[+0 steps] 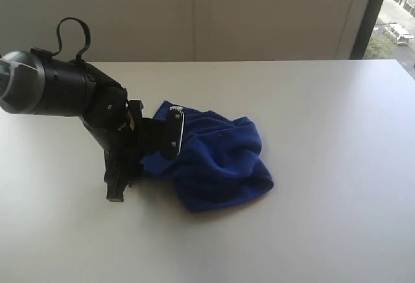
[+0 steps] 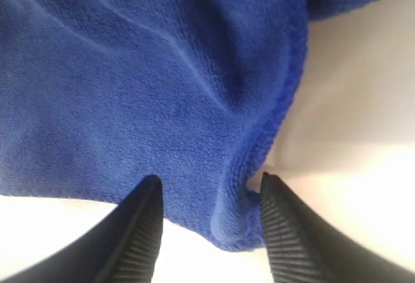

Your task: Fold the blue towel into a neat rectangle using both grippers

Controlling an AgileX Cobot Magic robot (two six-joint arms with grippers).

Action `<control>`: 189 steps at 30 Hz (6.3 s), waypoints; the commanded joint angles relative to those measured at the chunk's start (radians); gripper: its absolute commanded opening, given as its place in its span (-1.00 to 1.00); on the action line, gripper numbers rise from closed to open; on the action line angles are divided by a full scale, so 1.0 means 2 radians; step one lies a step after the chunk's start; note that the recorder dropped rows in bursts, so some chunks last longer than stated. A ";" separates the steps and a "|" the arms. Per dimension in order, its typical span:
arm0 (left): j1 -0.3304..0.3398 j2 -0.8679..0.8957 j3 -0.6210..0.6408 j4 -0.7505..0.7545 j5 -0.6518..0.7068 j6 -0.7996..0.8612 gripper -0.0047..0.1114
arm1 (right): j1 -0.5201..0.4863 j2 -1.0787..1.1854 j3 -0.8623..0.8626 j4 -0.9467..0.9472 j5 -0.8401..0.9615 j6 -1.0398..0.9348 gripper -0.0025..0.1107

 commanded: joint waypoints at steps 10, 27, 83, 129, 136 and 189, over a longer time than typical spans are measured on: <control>-0.002 0.005 0.000 -0.021 0.049 -0.007 -0.02 | 0.002 -0.002 0.001 -0.005 -0.001 0.000 -0.96; -0.002 -0.063 0.000 0.079 0.100 -0.101 -0.92 | 0.002 -0.002 0.001 -0.005 -0.002 0.000 -0.96; -0.002 -0.377 0.000 -0.020 0.267 -0.180 -0.92 | 0.002 -0.002 0.001 -0.009 -0.244 -0.050 -0.96; -0.002 -0.377 0.000 -0.032 0.266 -0.180 -0.92 | 0.002 0.595 -0.303 0.371 0.068 -0.502 -0.83; -0.002 -0.377 0.000 -0.032 0.263 -0.180 -0.92 | 0.002 0.666 -0.330 0.567 0.089 -0.880 -0.26; -0.002 -0.410 -0.003 -0.026 0.202 -0.216 -0.92 | 0.153 0.545 -0.398 0.732 -0.388 -1.155 -0.96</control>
